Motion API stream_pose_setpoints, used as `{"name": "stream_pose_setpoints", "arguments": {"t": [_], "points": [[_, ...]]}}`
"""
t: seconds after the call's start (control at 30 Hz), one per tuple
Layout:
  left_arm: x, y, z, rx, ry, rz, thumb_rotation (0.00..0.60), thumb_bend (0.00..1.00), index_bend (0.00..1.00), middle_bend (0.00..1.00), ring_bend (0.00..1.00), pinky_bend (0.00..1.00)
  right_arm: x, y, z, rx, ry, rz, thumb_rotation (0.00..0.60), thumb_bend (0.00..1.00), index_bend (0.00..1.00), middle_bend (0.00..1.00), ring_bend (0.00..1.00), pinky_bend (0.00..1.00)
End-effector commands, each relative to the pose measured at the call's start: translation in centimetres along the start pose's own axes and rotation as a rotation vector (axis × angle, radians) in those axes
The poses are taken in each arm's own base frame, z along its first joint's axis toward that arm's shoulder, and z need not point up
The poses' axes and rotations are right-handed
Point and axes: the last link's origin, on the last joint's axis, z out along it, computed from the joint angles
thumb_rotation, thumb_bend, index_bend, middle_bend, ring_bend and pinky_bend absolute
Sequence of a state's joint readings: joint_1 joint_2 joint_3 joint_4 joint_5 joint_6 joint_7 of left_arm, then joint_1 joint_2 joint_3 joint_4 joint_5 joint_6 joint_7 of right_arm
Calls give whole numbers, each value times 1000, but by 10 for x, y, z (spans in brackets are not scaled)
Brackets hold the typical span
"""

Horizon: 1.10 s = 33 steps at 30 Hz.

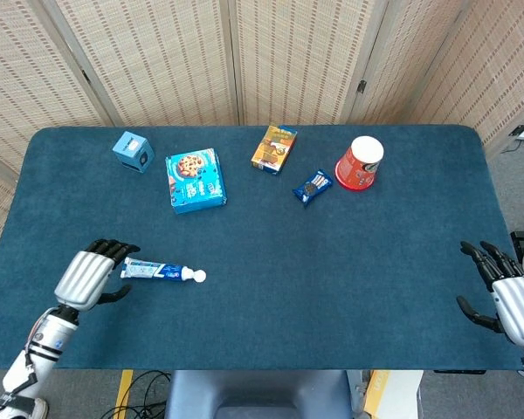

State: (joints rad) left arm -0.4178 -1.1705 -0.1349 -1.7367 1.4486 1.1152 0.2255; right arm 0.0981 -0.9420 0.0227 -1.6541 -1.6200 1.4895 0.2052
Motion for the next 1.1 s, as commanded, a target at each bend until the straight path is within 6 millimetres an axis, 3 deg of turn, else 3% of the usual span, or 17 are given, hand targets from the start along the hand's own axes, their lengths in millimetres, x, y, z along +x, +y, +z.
{"name": "stream_pose_setpoints", "arguments": {"t": [0.03, 0.27, 0.6, 0.9, 1.1], "points": [[-14, 8, 23, -19, -50, -8, 600, 265, 262, 336, 274, 267, 0, 1, -1, -6, 0, 1, 600, 373, 66, 211, 79, 156], [-41, 9, 45, 10, -117, -22, 600, 265, 252, 323, 273, 267, 1, 4, -3, -21, 5, 2, 600, 373, 66, 211, 79, 156], [-70, 19, 62, 23, -165, 14, 600, 265, 221, 272, 271, 267, 0, 7, -3, -29, 2, 8, 600, 372, 66, 211, 79, 156], [-87, 20, 72, 51, -160, 45, 600, 266, 285, 278, 271, 267, -1, 10, -5, -40, 3, 14, 600, 373, 66, 211, 79, 156], [-93, 17, 76, 60, -158, 38, 600, 265, 344, 343, 271, 267, -2, 12, -6, -50, 1, 17, 600, 373, 66, 211, 79, 156]]}}
